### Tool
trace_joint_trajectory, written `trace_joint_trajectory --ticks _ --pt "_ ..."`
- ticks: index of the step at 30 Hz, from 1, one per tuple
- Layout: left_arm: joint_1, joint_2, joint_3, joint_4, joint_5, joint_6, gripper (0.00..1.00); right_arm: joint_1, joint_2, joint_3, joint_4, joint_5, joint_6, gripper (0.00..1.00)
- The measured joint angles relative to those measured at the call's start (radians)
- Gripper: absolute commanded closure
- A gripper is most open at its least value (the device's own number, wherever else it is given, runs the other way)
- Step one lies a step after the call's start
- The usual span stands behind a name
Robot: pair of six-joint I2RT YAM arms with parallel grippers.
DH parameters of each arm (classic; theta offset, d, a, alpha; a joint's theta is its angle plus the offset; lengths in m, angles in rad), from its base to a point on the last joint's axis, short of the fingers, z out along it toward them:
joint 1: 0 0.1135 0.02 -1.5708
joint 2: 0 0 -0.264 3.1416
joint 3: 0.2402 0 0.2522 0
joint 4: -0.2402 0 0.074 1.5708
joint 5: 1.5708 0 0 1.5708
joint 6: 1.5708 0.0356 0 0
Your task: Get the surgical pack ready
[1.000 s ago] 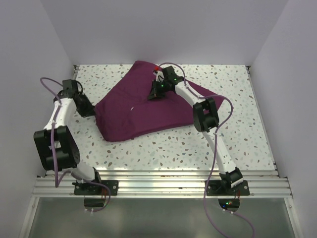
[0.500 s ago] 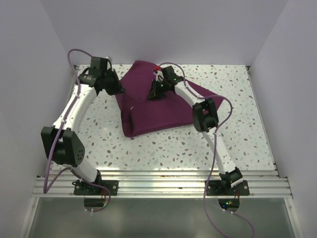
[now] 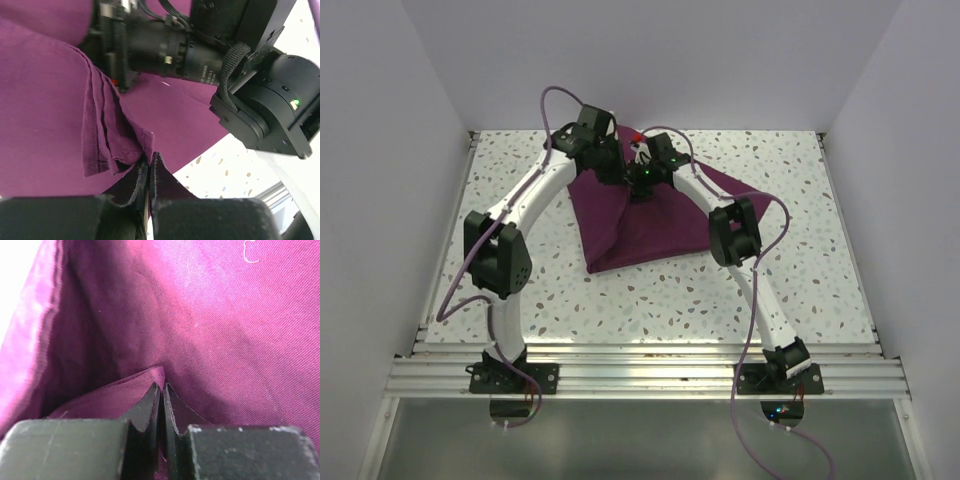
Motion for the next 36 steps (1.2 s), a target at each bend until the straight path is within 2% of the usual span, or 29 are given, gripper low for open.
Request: trace_joint_trajectory --ticks 20,31,36 --pt "-0.063 0.150 0.097 -0.005 0.030 -0.011 1.00 -0.003 0.000 -0.003 0.002 -0.004 0.017 0.92" --pt "-0.082 0.239 0.171 0.010 0.047 -0.057 1.00 -0.020 0.007 -0.013 0.020 -0.057 0.060 0.89" --pt "-0.100 0.261 0.172 0.010 0.049 -0.061 1.00 -0.025 0.007 -0.020 0.029 -0.078 0.074 0.83"
